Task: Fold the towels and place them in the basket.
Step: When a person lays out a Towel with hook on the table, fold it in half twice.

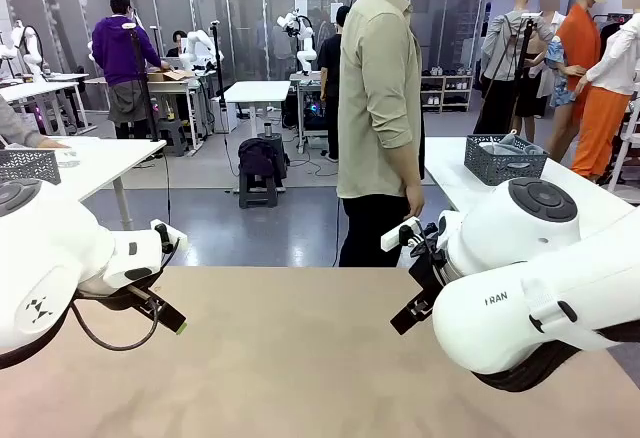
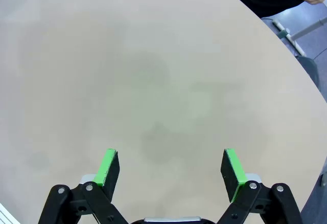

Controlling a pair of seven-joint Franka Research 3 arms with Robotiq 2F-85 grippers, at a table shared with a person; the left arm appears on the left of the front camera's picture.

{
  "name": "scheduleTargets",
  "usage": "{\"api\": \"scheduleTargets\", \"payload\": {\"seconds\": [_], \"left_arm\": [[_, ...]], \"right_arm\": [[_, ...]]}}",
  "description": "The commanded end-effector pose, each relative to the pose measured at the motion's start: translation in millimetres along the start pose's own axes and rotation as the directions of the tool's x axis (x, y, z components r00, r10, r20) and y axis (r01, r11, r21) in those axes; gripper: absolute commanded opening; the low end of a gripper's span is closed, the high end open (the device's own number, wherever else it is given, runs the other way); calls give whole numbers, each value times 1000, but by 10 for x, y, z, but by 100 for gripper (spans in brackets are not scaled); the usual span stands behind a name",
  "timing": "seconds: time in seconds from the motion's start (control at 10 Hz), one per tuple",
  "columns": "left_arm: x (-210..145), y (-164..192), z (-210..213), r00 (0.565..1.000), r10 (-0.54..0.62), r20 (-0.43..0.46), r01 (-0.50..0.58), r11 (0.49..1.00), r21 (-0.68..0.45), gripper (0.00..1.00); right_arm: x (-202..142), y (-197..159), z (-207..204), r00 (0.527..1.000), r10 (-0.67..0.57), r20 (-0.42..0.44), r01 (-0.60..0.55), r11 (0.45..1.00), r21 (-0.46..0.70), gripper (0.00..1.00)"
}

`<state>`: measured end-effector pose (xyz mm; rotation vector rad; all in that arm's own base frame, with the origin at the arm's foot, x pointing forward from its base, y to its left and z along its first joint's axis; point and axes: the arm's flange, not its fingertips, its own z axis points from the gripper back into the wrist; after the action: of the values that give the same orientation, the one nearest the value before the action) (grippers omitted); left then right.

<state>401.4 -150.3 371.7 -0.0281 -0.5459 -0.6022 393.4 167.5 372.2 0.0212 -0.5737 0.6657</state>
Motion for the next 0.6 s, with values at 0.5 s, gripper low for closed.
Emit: {"api": "scheduleTargets", "payload": {"seconds": [0.5], "left_arm": [[-1, 3, 0, 1000, 1, 0, -1, 1000, 0, 100]], "right_arm": [[-1, -2, 0, 1000, -4, 0, 4, 1000, 1, 100]]}}
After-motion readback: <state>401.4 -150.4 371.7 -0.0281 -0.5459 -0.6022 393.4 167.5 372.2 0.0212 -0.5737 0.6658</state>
